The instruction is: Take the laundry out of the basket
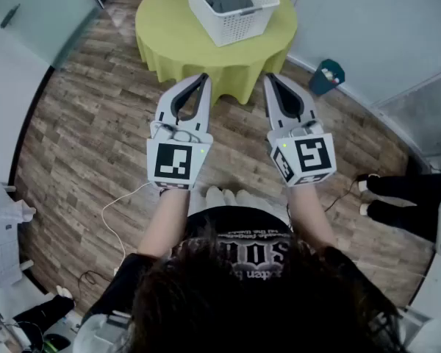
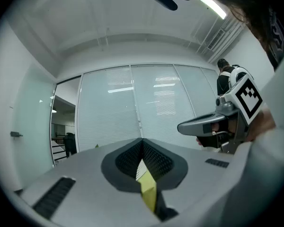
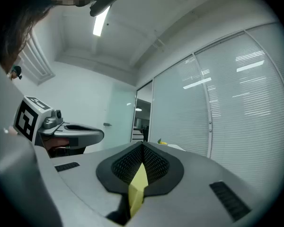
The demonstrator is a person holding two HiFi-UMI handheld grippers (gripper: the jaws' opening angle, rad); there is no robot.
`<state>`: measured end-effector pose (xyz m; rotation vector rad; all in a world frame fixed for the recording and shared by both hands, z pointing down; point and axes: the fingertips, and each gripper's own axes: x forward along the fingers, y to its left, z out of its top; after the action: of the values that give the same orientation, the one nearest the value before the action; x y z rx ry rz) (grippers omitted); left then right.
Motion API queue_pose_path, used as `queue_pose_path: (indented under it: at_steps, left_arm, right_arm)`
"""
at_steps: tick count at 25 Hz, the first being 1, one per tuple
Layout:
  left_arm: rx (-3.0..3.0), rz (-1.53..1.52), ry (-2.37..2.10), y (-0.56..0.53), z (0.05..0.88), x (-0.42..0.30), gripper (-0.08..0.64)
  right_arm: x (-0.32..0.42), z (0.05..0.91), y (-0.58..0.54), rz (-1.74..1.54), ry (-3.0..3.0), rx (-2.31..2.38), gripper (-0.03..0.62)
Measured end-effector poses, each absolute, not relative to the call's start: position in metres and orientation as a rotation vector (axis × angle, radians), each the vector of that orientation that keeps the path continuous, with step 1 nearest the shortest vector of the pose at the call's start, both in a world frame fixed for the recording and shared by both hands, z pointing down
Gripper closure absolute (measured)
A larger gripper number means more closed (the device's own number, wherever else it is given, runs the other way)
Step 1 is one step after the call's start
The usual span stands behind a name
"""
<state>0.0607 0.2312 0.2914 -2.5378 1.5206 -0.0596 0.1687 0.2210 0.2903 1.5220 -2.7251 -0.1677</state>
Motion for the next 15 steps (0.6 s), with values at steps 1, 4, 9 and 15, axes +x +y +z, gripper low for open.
queue_pose_path:
  at_steps: [1,4,9,15]
  left_arm:
    - [-2.54,-0.06,1.519,0.228,0.292,0.06,0.561]
    - [-2.545,-0.058,1.517,0.219,0.294,0.058,0.561]
    - [-2.552,-0.05,1.508,0.21,0.294,0.052,0.561]
    - [-2.567,-0.035,1.494,0.199,0.295,0.043,0.561]
  right_arm:
    - [0.169,0.292,0.218,-0.164,-2.724,1.522,0.566]
    - [0.167,0.293,0.208,-0.155,-2.725,1.523,0.566]
    - [0.161,0.292,0.2,-0.148,-2.729,1.534,0.565]
    - [0.152,0.293,0.189,-0.135,-2.739,1.548,0.564]
